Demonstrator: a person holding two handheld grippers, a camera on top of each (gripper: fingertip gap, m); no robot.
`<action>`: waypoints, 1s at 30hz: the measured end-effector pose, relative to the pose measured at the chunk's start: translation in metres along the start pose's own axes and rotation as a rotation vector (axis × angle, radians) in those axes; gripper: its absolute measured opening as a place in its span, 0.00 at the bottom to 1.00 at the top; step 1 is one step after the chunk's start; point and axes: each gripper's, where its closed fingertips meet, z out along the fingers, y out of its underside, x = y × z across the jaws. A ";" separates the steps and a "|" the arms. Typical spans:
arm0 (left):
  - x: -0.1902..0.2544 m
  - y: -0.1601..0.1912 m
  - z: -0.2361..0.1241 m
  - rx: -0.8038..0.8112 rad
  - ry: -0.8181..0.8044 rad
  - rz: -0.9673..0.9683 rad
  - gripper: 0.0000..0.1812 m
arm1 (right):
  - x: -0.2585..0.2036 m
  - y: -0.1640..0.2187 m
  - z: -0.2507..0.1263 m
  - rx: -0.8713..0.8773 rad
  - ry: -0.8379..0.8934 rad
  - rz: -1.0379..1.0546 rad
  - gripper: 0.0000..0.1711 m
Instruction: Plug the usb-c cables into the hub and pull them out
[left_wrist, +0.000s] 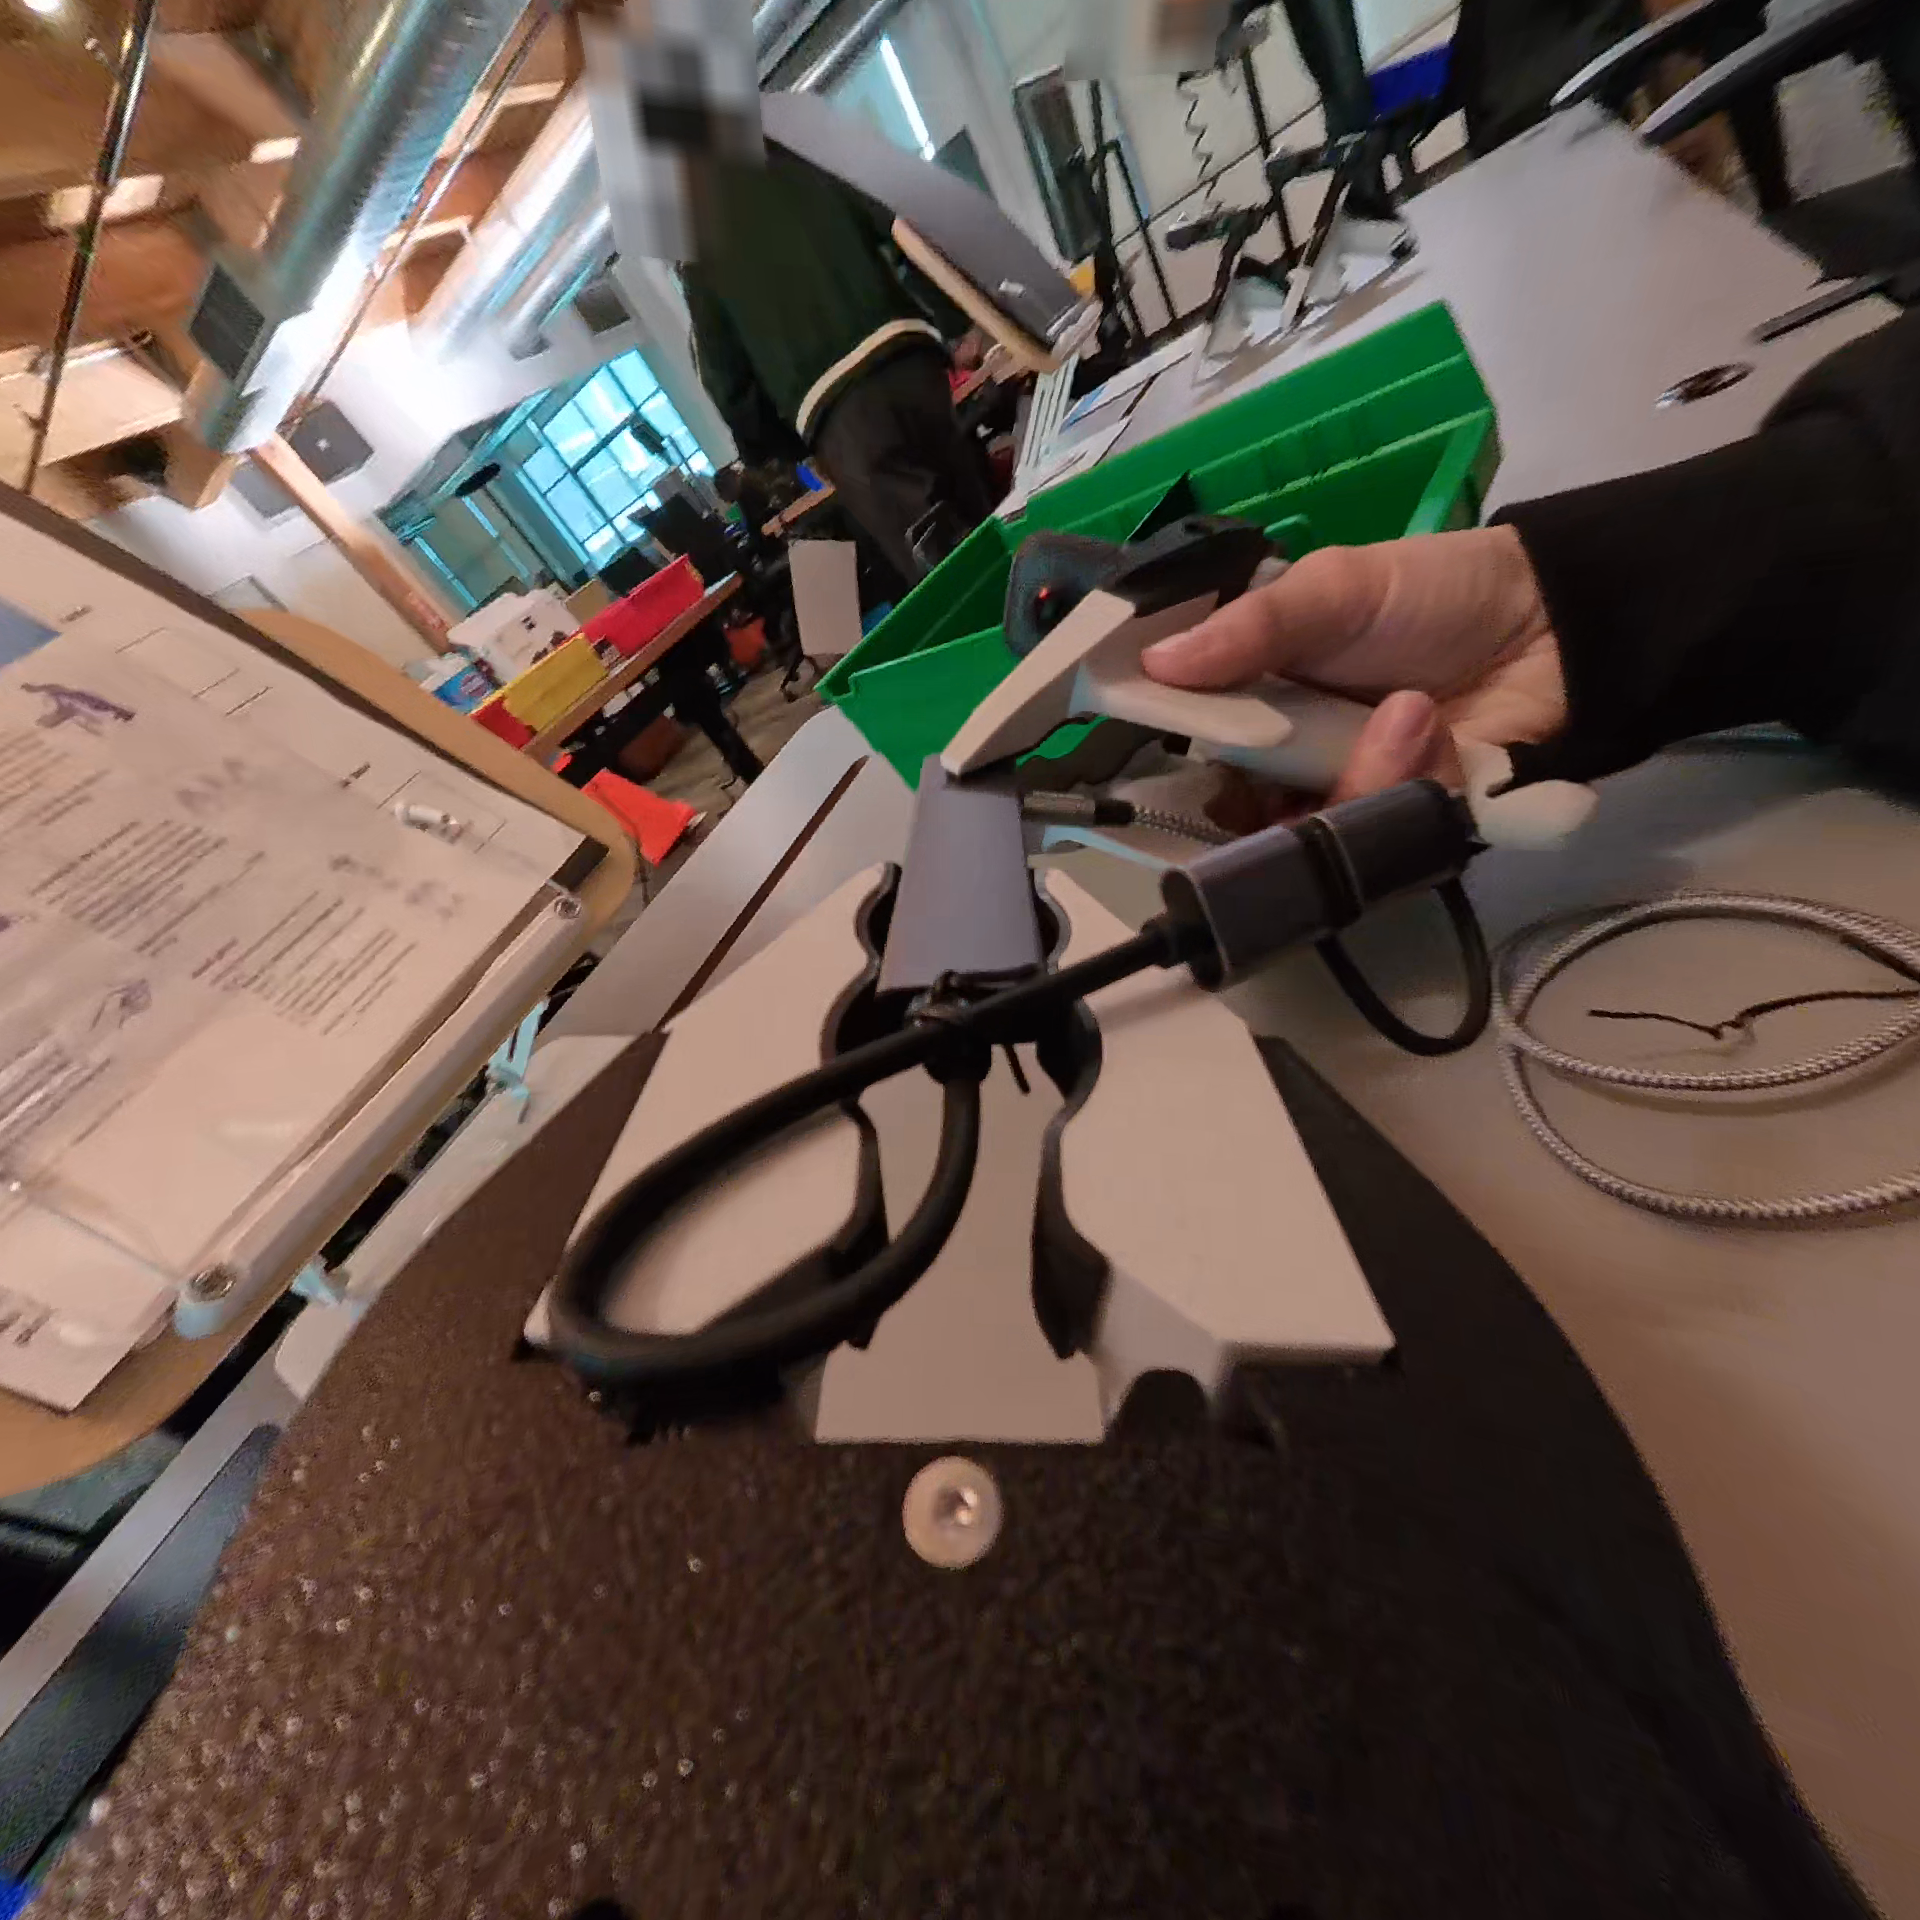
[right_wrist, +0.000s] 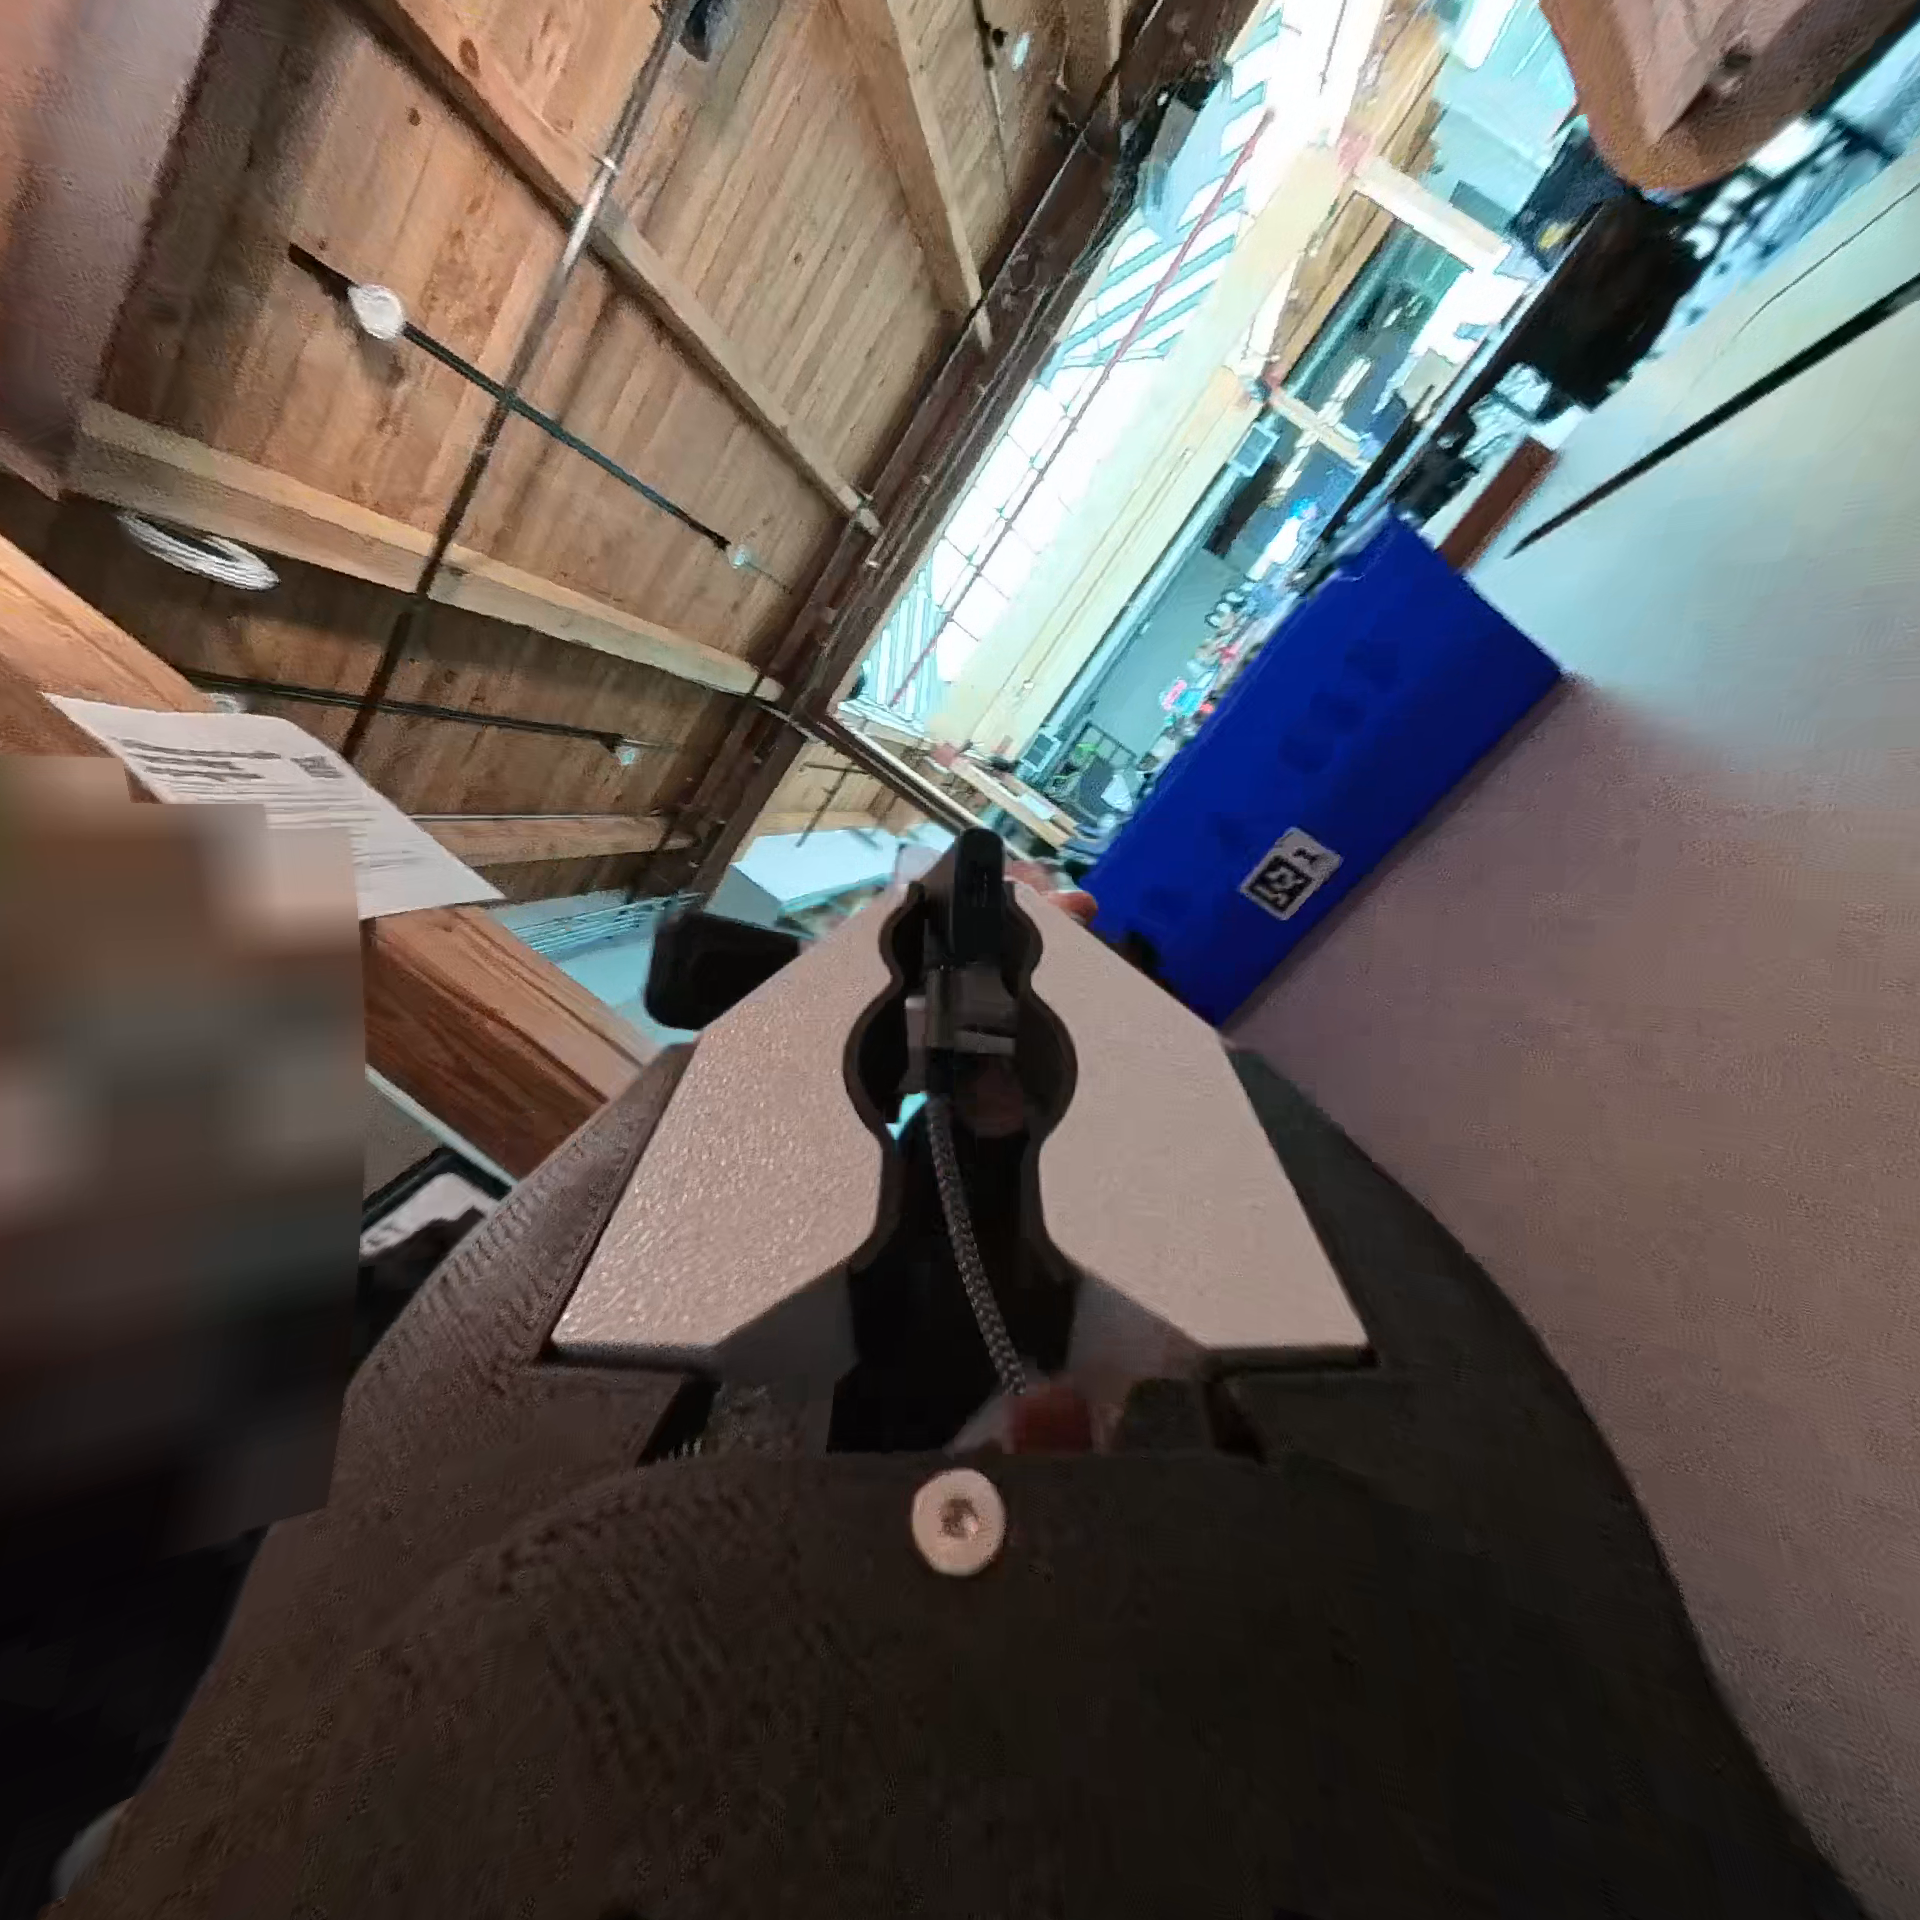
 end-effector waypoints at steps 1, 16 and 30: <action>-0.003 0.003 0.001 -0.021 -0.025 0.004 0.12 | 0.005 0.000 -0.001 -0.008 0.056 -0.069 0.10; -0.046 0.011 -0.005 0.053 -0.260 -0.295 0.12 | 0.002 -0.021 0.009 0.080 0.563 -1.210 0.18; -0.030 0.006 0.010 0.090 -0.258 -0.338 0.12 | 0.007 -0.026 0.005 0.110 0.655 -1.224 0.05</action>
